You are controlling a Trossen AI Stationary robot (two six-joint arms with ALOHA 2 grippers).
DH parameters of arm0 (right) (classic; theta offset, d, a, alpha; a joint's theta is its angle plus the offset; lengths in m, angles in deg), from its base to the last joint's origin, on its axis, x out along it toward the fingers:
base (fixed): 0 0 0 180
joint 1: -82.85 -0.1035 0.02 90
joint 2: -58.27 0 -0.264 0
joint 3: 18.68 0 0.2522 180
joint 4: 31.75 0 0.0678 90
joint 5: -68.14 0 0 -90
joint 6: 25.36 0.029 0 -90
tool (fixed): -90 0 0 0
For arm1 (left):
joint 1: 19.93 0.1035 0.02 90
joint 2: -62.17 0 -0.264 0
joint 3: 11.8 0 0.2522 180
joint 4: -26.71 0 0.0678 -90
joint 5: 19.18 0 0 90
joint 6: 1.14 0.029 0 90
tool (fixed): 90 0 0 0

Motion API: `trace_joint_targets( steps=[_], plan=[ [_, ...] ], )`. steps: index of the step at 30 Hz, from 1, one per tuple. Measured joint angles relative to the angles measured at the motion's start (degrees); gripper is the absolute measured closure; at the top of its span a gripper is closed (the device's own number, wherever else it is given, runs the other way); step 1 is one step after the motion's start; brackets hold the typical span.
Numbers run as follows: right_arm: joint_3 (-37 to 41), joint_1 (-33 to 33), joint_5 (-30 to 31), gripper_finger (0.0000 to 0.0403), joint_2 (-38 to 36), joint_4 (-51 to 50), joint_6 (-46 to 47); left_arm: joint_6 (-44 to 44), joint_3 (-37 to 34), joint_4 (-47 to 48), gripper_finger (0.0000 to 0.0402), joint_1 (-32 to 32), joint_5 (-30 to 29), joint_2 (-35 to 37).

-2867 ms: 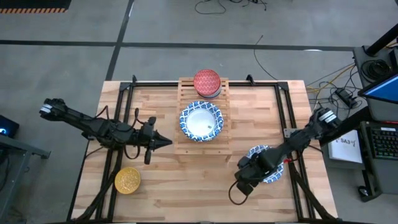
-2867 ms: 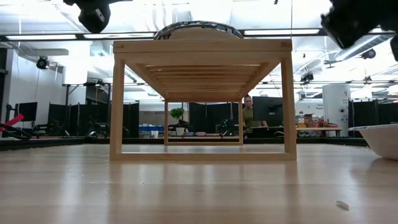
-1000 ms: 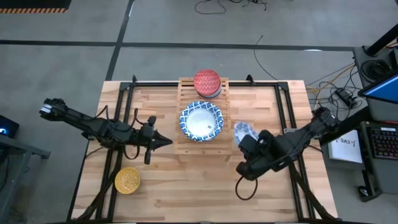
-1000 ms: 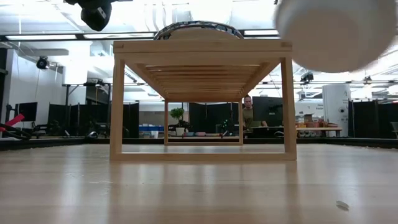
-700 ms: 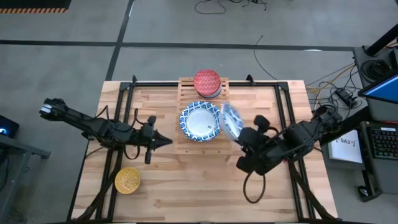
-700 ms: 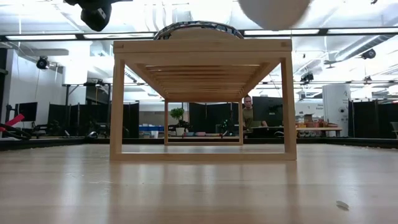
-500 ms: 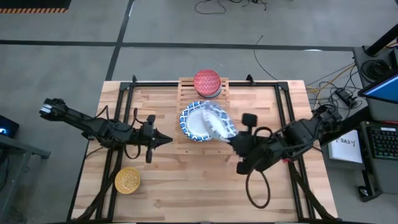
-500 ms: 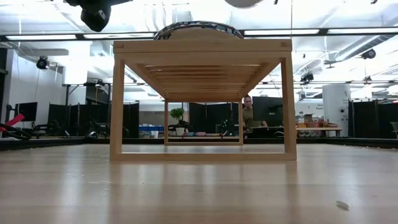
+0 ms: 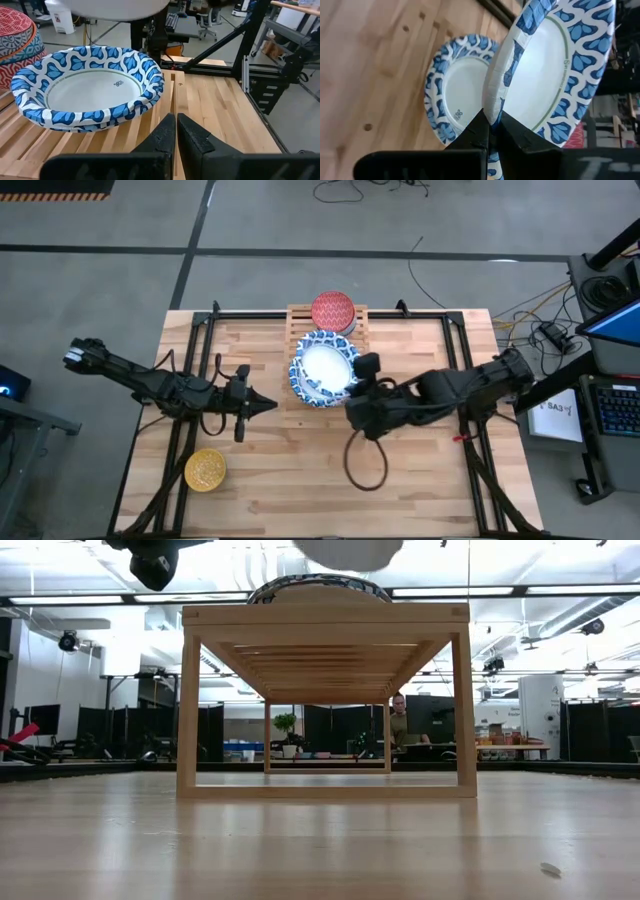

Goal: Place and stack bowls onto a shelf
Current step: Stack the white patterned bowl on top of the white patterned bowls on the shelf

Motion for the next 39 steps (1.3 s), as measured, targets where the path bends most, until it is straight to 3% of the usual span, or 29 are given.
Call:
trace_joint_targets(
  steps=[4, 13, 19, 25, 32, 39],
  plan=[
    [0.1, 1.7, 0.0, 0.0377, 1.7, 0.1, -0.6, 0.0, 0.0, 0.1, 0.0402, 0.0, 0.0, 0.0],
    [0.1, 3.1, 0.0, 0.0286, 2.2, 0.6, 1.3, 0.0, 0.0, 0.9, 0.0402, 0.0, 0.0, 0.0],
    [0.1, 2.9, -0.6, 0.0254, 2.2, 0.4, 3.9, 0.0, 0.0, 0.9, 0.0402, 0.0, 0.0, 0.0],
    [1.1, 3.2, -9.1, 0.0264, 2.1, 1.2, 12.4, -0.3, 0.0, 0.8, 0.0402, 0.0, -0.8, 0.0],
    [9.5, 3.2, -9.0, 0.0289, 2.3, 7.4, 13.9, -0.3, 0.0, 0.3, 0.0402, 0.0, -3.1, 0.0],
    [11.7, 2.9, -7.4, 0.0308, 2.1, 7.9, 15.7, -1.1, 0.0, -0.3, 0.0402, 0.0, -3.1, 0.0]
  ],
)
